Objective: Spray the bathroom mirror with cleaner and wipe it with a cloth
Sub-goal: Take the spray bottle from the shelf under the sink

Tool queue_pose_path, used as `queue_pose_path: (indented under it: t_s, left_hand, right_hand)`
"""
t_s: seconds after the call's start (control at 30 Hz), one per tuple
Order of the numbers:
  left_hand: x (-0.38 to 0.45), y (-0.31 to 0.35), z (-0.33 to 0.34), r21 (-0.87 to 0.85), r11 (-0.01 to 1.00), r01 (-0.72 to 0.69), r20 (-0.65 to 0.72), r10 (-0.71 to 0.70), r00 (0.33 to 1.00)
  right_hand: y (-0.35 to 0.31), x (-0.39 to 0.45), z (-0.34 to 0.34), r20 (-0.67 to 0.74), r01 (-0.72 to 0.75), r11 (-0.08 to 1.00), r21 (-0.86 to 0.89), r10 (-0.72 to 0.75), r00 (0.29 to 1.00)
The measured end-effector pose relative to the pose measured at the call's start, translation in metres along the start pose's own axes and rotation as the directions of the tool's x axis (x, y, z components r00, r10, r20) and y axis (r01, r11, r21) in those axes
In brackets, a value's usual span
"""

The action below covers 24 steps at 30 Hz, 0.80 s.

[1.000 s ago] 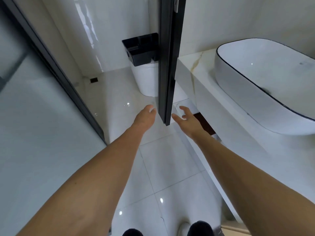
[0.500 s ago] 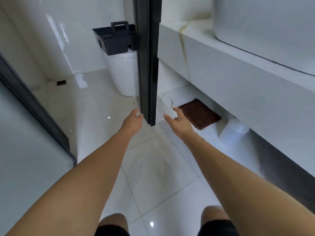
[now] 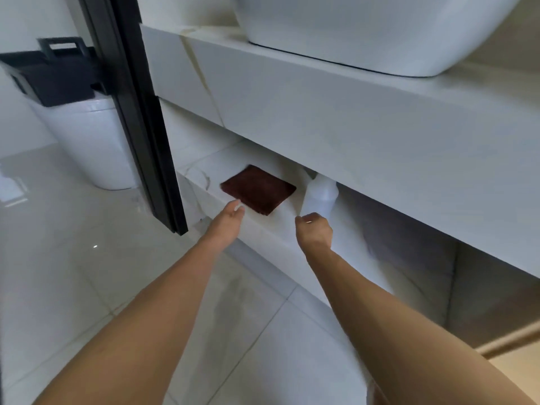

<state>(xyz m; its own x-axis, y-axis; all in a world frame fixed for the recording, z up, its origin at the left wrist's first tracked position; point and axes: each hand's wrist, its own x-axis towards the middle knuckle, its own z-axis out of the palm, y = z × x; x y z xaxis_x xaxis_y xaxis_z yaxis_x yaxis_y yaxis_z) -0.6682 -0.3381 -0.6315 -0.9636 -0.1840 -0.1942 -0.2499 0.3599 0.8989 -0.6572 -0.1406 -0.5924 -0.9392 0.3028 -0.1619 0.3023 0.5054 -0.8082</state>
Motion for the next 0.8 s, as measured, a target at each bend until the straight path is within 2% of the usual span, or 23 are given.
queue_pose_path:
  t_s: [0.07, 0.2, 0.37, 0.47, 0.6, 0.7, 0.8]
  left_hand:
    - [0.010, 0.010, 0.019, -0.036, 0.999, -0.029, 0.048, 0.031, 0.998]
    - [0.031, 0.033, 0.056, -0.129, 0.991, -0.031, 0.133, 0.048, 0.990]
    - [0.055, 0.055, 0.097, -0.174, 0.985, -0.017, 0.213, 0.054, 0.976]
    - [0.063, 0.061, 0.111, -0.190, 0.981, 0.024, 0.257, 0.026, 0.966]
    - [0.061, 0.063, 0.126, -0.295, 0.952, 0.079, 0.341, 0.027, 0.940]
    - [0.058, 0.061, 0.132, -0.384, 0.917, 0.106, 0.357, 0.042, 0.933]
    - [0.050, 0.054, 0.129, -0.400, 0.910, 0.107, 0.353, 0.045, 0.935]
  right_hand:
    - [0.012, 0.016, -0.014, -0.078, -0.034, 0.999, -0.021, 0.032, 0.996]
    - [0.029, 0.047, -0.031, -0.189, -0.047, 0.995, 0.093, 0.064, 0.980]
    - [0.020, 0.077, -0.034, -0.029, 0.085, 0.976, 0.200, -0.081, 0.996]
    - [0.014, 0.085, -0.034, 0.058, 0.090, 0.961, 0.262, -0.109, 0.992]
    - [0.012, 0.093, -0.034, 0.067, 0.077, 0.971, 0.226, -0.095, 0.993]
    - [0.013, 0.093, -0.036, 0.037, 0.106, 0.985, 0.134, -0.112, 0.993]
    - [0.011, 0.088, -0.039, 0.002, 0.108, 0.994, 0.011, -0.108, 0.994]
